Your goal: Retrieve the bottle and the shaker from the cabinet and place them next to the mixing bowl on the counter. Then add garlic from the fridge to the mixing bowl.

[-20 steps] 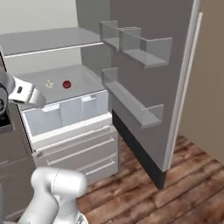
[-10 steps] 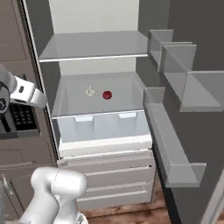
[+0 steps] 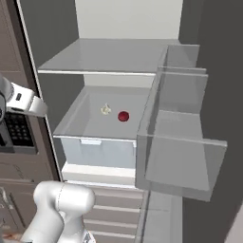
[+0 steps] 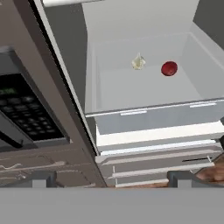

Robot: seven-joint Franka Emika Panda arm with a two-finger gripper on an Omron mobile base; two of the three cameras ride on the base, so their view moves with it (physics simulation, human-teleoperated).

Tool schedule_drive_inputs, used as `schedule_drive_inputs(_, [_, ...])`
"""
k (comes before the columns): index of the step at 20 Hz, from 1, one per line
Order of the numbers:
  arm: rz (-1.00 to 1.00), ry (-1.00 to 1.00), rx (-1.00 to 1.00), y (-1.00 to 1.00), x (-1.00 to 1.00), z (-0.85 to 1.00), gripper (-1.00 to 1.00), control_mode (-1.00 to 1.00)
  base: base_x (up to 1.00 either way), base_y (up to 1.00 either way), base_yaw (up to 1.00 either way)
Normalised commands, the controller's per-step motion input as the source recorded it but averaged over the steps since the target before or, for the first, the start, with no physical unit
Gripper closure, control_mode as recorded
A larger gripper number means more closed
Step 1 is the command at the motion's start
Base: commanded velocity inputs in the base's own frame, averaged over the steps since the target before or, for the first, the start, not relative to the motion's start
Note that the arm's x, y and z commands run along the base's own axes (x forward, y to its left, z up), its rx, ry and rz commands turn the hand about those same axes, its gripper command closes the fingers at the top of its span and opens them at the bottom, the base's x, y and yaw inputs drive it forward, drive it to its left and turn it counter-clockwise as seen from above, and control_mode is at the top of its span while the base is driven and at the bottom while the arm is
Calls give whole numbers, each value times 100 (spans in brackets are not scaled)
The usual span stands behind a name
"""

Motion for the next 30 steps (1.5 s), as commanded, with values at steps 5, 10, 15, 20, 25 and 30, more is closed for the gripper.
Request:
schedule_drive_inputs(5, [0, 0, 0, 0, 0, 0, -100, 100, 6, -34, -2])
schedule_drive_inputs(10, [0, 0, 0, 0, 0, 0, -100, 100, 67, 20, -20])
schedule_drive_inputs(15, [0, 0, 0, 0, 0, 0, -100, 100, 20, 0, -12])
schedule_drive_inputs(20, [0, 0, 0, 0, 0, 0, -100, 100, 0, -1, 0])
schedule_drive_inputs(25, [0, 0, 0, 0, 0, 0, -100, 100, 0, 0, 0])
schedule_drive_inputs(30, [0, 0, 0, -3, 0, 0, -100, -100, 0, 0, 0])
